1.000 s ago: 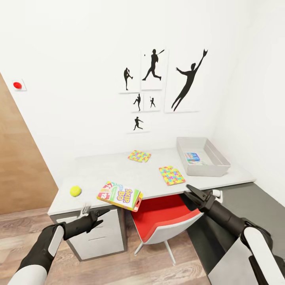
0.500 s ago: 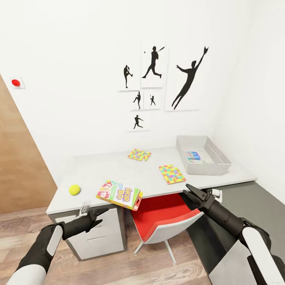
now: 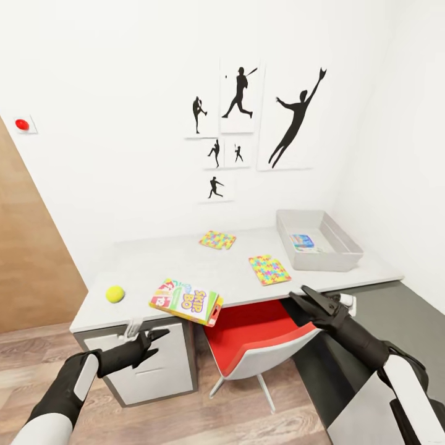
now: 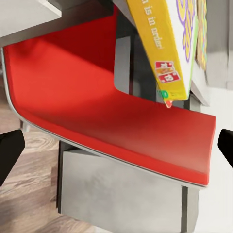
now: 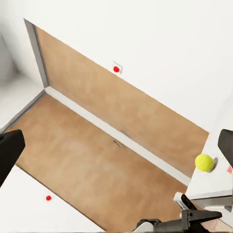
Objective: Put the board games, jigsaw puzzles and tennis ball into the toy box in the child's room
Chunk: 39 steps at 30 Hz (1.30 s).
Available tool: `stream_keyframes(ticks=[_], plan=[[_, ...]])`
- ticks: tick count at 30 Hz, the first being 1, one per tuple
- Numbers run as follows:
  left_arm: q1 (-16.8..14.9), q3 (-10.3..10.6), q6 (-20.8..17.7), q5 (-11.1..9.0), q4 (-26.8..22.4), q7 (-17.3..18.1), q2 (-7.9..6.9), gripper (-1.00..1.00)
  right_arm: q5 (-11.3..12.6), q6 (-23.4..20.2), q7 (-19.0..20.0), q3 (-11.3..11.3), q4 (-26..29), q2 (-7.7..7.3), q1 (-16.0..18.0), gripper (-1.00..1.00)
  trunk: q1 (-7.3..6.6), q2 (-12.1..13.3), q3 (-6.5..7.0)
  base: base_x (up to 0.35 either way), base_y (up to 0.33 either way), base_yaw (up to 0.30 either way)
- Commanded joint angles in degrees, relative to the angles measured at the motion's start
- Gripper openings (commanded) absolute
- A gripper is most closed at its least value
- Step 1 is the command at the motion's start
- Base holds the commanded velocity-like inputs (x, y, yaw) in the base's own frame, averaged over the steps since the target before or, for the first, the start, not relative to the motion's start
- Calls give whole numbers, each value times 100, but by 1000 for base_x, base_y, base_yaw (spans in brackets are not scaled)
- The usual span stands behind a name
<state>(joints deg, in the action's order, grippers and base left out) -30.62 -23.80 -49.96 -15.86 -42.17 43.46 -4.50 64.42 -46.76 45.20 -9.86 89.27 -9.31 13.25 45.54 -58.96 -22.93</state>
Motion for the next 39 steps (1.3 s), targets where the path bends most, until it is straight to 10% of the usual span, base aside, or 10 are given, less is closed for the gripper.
stream_keyframes(ticks=[1, 6, 10, 39], plan=[[-5, -15, -26, 5, 2, 8, 3, 100, 15, -38, 174, -4, -4, 0, -2, 100, 23, -46, -25, 0, 0, 0], [-5, -18, -25, 4, 6, -33, 36, 100, -20, -26, 1473, -8, -12, 8, -149, 100, 111, -206, -97, 0, 0, 0], [-5, -19, -25, 4, 7, -45, 46, 100, -29, -17, 1810, -11, -26, 6, -205, 100, 111, -206, -97, 0, 0, 0], [-5, -6, -23, -5, 7, -47, 133, 100, 19, 24, 1944, -7, -135, 76, -366, 100, 199, -367, -168, 0, -45, 0]])
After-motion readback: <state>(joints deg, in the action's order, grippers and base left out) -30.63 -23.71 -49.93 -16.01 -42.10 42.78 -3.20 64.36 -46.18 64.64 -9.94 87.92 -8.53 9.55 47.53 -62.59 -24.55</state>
